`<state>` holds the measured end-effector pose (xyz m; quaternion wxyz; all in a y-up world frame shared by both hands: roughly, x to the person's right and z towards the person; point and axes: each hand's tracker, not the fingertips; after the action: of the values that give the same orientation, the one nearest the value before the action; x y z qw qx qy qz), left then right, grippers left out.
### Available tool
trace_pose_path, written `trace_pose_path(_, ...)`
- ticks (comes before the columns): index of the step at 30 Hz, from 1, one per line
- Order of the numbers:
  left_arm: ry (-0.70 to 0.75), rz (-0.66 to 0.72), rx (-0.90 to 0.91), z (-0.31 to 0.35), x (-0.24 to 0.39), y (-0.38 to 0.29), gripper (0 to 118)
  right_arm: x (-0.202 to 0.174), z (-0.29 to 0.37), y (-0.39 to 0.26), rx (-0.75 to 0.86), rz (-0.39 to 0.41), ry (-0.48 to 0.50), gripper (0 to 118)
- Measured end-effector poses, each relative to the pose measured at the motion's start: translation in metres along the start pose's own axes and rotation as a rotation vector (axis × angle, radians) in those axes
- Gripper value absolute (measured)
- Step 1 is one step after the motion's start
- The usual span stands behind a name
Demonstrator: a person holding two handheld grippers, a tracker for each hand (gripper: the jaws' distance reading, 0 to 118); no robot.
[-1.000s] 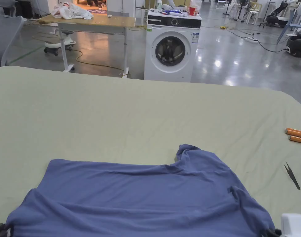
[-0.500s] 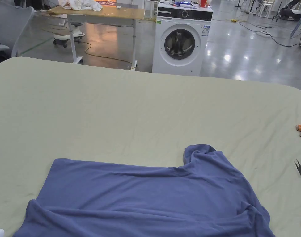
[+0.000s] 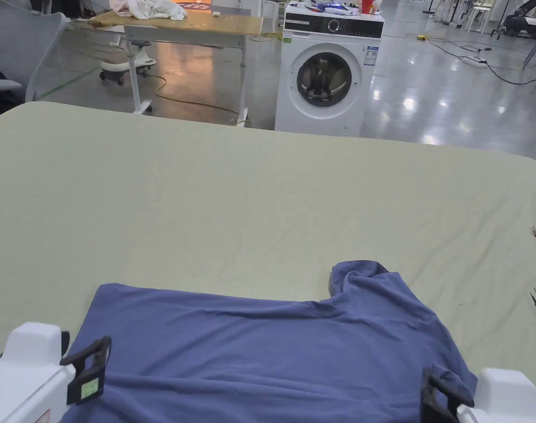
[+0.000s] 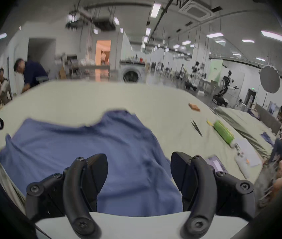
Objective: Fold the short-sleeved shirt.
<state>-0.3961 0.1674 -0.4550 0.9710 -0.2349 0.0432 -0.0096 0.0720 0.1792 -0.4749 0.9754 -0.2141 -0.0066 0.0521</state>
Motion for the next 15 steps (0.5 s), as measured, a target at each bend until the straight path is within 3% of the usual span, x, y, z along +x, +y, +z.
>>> trace_pose_path(3, 0.013, -0.002, 0.115, -0.004, 0.012, 0.016, 52, -0.023, -0.008, 0.016, 0.111, -0.017, 0.017, 74)
trace_pose_path(5, 0.027, -0.007, 0.166, -0.008, 0.020, 0.026, 44, -0.037, -0.013, 0.024, 0.164, -0.024, 0.039, 56)
trace_pose_path(6, 0.030, -0.007, 0.180, -0.010, 0.023, 0.029, 35, -0.044, -0.018, 0.028, 0.182, -0.025, 0.043, 42)
trace_pose_path(7, 0.034, -0.008, 0.198, -0.012, 0.024, 0.031, 16, -0.050, -0.021, 0.031, 0.190, -0.027, 0.044, 19)
trace_pose_path(8, 0.043, -0.012, 0.204, -0.015, 0.026, 0.034, 2, -0.055, -0.024, 0.033, 0.209, -0.030, 0.050, 7)
trace_pose_path(15, 0.096, 0.011, 0.147, -0.056, 0.005, 0.052, 0, -0.075, -0.038, 0.046, 0.257, -0.026, 0.089, 2)
